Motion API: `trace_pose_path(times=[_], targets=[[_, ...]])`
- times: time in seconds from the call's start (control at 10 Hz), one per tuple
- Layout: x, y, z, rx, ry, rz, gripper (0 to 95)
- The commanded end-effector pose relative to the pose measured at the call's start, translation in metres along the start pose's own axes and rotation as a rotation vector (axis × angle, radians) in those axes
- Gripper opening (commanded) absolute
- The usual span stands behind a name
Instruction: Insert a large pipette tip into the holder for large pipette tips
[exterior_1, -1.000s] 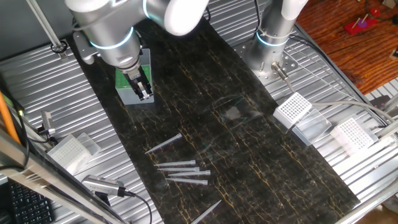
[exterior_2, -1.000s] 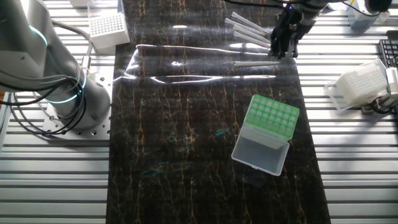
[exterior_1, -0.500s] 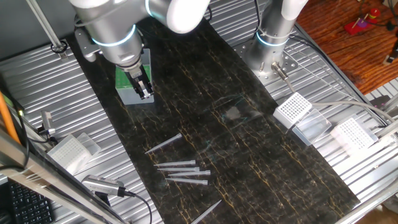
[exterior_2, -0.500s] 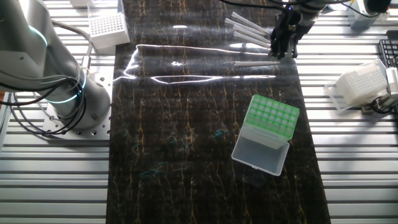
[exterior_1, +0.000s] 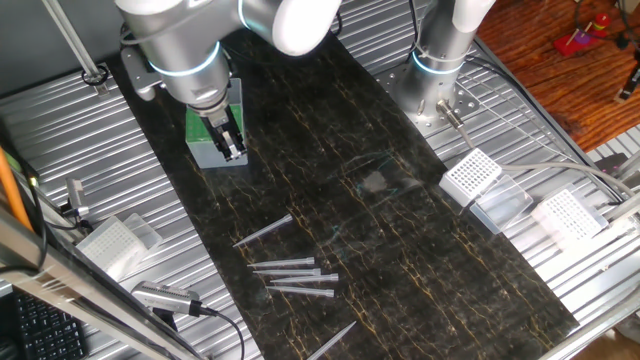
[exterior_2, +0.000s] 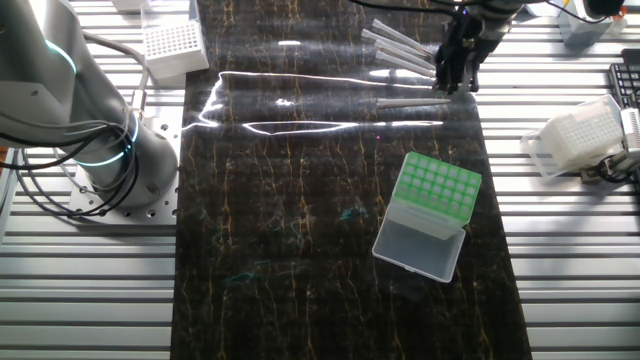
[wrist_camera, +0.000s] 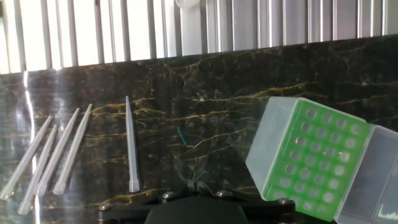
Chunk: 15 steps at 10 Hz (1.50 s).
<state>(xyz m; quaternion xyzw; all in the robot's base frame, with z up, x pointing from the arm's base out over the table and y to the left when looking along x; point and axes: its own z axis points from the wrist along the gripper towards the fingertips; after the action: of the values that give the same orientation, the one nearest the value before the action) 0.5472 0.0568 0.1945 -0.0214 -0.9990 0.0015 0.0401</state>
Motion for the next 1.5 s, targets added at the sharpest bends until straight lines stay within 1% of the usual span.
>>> trace_pose_path(times=[0.1, 0.2, 0.4, 0.6, 0.7, 0.8, 0.9, 1.0, 1.1, 1.3, 1.5], targets=[[0.001, 0.0, 0.0, -0.004, 0.008, 0.103, 0.0], [0.001, 0.0, 0.0, -0.007, 0.011, 0.091, 0.0], [0.001, 0.0, 0.0, -0.003, 0.013, 0.065, 0.0], [0.013, 0.017, 0.002, 0.001, 0.025, 0.061, 0.0], [0.017, 0.023, 0.004, -0.001, 0.028, 0.068, 0.0], [0.027, 0.036, 0.007, 0.0, 0.029, 0.093, 0.0], [0.027, 0.037, 0.007, 0.0, 0.03, 0.094, 0.0], [0.03, 0.039, 0.008, -0.008, 0.037, 0.105, 0.0], [0.032, 0.036, 0.009, -0.01, 0.036, 0.11, 0.0], [0.036, 0.027, 0.017, -0.013, 0.014, 0.105, 0.0], [0.038, 0.021, 0.021, -0.013, 0.008, 0.062, 0.0]])
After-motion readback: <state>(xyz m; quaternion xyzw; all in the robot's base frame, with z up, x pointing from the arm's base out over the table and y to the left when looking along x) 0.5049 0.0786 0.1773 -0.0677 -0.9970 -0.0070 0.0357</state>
